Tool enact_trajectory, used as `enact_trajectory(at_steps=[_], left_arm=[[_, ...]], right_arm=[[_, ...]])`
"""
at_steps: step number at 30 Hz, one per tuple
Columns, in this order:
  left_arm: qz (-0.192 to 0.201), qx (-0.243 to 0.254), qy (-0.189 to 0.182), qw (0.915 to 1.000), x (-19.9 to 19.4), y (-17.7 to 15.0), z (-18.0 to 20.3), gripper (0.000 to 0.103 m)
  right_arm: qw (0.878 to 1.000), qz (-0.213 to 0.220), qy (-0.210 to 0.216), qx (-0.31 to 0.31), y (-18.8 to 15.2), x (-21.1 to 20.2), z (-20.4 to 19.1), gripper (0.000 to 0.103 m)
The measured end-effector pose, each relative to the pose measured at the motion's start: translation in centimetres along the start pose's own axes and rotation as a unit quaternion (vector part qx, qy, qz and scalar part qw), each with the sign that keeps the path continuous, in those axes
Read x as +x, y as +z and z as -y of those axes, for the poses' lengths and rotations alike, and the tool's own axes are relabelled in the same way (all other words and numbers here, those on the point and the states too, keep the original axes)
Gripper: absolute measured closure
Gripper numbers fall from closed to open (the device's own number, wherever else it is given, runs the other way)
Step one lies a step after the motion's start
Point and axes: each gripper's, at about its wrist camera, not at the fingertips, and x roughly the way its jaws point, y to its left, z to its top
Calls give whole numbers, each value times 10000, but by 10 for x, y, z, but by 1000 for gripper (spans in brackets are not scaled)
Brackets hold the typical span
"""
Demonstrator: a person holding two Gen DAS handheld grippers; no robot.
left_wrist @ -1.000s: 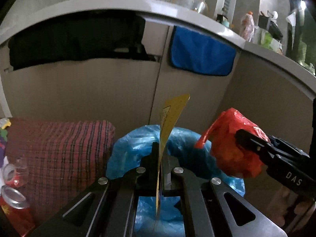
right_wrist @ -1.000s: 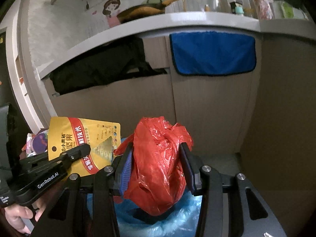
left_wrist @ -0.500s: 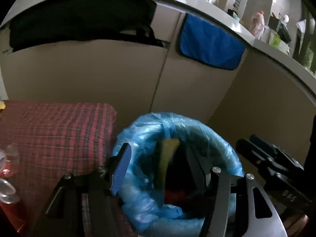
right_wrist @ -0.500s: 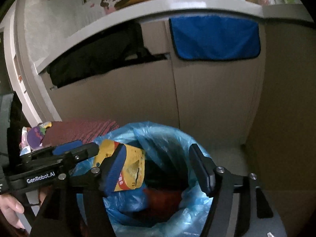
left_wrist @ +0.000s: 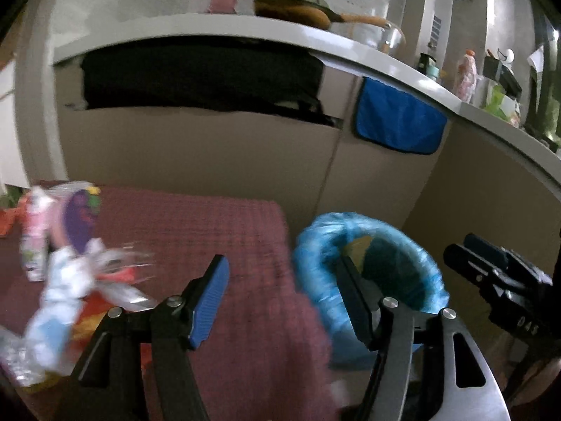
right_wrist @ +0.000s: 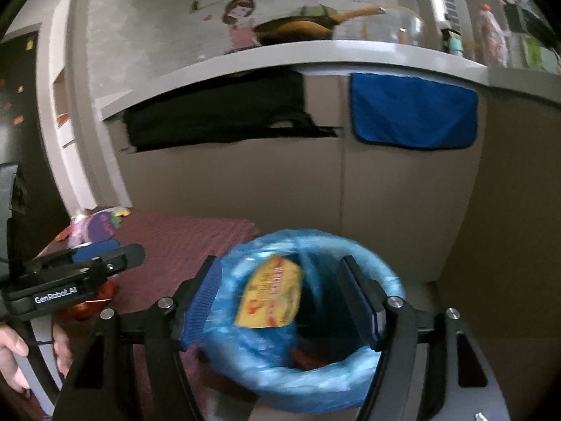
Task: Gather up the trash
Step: 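Open both tools to drop the yellow card and red bag into the bin, then move the right tool back to the table and grasp the red can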
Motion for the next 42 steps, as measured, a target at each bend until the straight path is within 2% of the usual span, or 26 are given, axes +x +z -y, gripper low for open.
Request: enact_trajectory(at_steps=[5,8,10,14,18,19,22,26,30,37,42], left_arm=[[208,-167,272,9993,-45,-21,-53,35],[340,-457,506,9971,-75,-36,-97,34],[395,-532,699,9953,-91,-45,-116,34],[676,-614,1272,9877,-126,-61,-158,34],[789,-778,1658,9799,-142,-71,-191,34],[775,-870,1673,9790,-145,-74,-199,34],[680,-1139,1543,9791,-145,-81,-219,34],[485,-1303,1405,9803,-137,-87,-233,34],[310,-1179,1281,9842,-129,-92,-234,34],[92,-1049,1013,9893,-121,-95,-237,34],[-64,-1184,817,9896,-115,-100,-244,34]], right_arm=[[9989,-43,404,-212,-5,-1,-49,36],[9965,-18,710,-449,-7,0,-86,30],[9932,-146,976,-623,-8,5,-111,29],[9866,-355,1016,-1229,-10,14,-163,30],[9765,-612,1400,-1520,-10,27,-202,31],[9735,-704,1495,-1582,-11,32,-208,34],[9667,-959,1714,-1642,-14,48,-227,35],[9663,-1250,1720,-1452,-18,80,-238,35],[9657,-1581,1765,-1063,-23,112,-231,35],[9594,-1977,1742,-1005,-30,163,-234,36],[9463,-2244,2285,-442,-32,189,-230,39]])
